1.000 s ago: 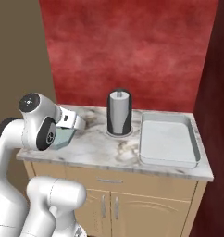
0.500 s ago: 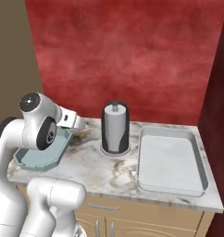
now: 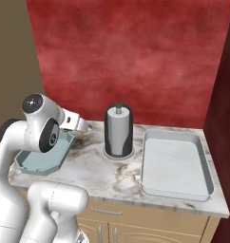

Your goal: Place one lemon wedge and one fish in each tupperware on the nearby counter, to pack two identical lunches.

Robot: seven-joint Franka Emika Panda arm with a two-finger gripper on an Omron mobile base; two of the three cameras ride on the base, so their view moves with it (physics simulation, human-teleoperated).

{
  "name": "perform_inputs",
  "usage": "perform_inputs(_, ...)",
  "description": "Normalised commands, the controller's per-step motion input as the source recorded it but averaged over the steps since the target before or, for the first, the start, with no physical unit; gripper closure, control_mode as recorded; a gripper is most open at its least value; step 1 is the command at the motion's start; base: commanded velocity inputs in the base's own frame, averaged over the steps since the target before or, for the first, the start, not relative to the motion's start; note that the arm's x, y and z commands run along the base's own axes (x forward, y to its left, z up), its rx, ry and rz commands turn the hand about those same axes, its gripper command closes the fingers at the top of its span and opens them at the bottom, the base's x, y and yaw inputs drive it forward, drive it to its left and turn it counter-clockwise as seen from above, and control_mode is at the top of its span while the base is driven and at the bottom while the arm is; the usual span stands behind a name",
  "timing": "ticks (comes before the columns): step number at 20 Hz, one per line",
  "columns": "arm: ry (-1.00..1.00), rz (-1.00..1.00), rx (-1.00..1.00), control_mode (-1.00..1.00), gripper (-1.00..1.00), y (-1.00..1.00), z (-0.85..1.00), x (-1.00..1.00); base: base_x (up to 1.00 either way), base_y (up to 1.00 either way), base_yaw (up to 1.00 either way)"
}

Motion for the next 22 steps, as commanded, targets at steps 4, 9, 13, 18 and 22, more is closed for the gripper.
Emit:
perform_inputs(4,0.01,0.05,0.00,-1.00,1.00,0.18,-0.10,0.00,0.00,0.00,0.00)
perform_inputs(9,0.00,0.04,0.05,-1.00,1.00,0.33,-0.17,0.01,0.00,0.00,0.00)
perform_inputs(13,0.00,0.03,0.05,-1.00,1.00,0.64,-0.32,0.00,0.00,0.00,0.00)
perform_inputs(18,0.00,0.05,0.06,-1.00,1.00,0.63,-0.38,0.00,0.00,0.00,0.00)
perform_inputs(22,0.00,0.05,0.00,-1.00,1.00,0.38,-0.40,0.00,0.00,0.00,0.00)
